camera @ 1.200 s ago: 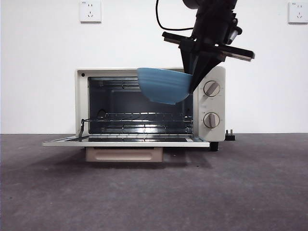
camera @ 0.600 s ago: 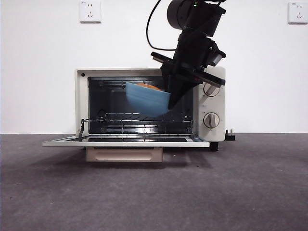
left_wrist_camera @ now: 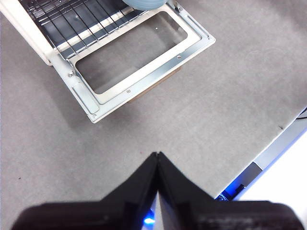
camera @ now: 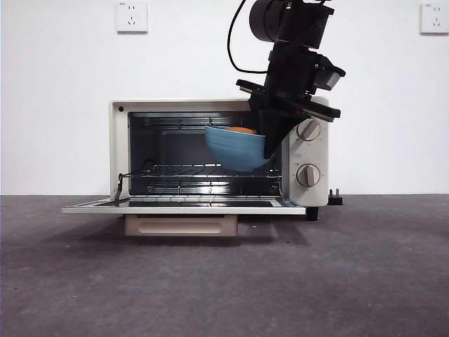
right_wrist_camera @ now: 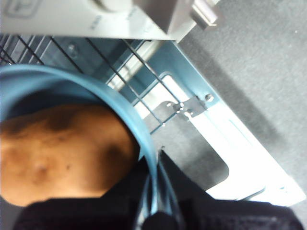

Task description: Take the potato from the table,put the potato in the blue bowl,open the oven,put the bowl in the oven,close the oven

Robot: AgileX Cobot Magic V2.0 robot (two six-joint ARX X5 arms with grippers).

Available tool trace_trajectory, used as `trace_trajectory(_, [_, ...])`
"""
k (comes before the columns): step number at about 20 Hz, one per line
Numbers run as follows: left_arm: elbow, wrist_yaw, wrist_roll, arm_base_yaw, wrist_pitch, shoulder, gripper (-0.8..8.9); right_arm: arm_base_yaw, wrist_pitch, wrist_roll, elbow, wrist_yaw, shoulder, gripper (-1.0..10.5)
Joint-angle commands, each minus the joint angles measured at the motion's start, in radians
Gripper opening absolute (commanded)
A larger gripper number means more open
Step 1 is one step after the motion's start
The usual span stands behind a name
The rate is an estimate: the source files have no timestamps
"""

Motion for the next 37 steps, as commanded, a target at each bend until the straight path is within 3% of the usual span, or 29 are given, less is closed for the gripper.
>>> trace_trajectory(1, [-0.006, -0.003, 0.012, -0.002, 0.004, -0.003, -0.05, 0.003, 0.025, 0.023, 0.005, 0.005, 0.015, -0.1])
trace_trajectory(8, [-0.006, -0.003, 0.012, -0.002, 0.002, -0.003, -0.05, 0.003, 0.034, 0.022, 0.005, 0.004, 0.015, 0.1])
trace_trajectory(11, [-0.006, -0.002, 0.012, -0.002, 0.002, -0.003, -0.05, 0.003, 0.043, 0.014, 0.005, 0.004, 0.015, 1.5])
trace_trajectory(24, [-0.006, -0.003, 0.012, -0.002, -0.002, -0.003, -0.05, 0.003, 0.053, -0.006, 0.026, 0.008, 0.015, 1.6])
trace_trajectory(34, [-0.006, -0.003, 0.012, -0.002, 0.0, -0.003, -0.05, 0.005, -0.109, -0.097, 0.148, 0.016, 0.015, 1.6])
trace_trajectory(37, [-0.006, -0.003, 0.012, -0.002, 0.014, -0.002, -0.05, 0.005, -0.188, -0.211, 0.203, 0.011, 0.015, 1.6])
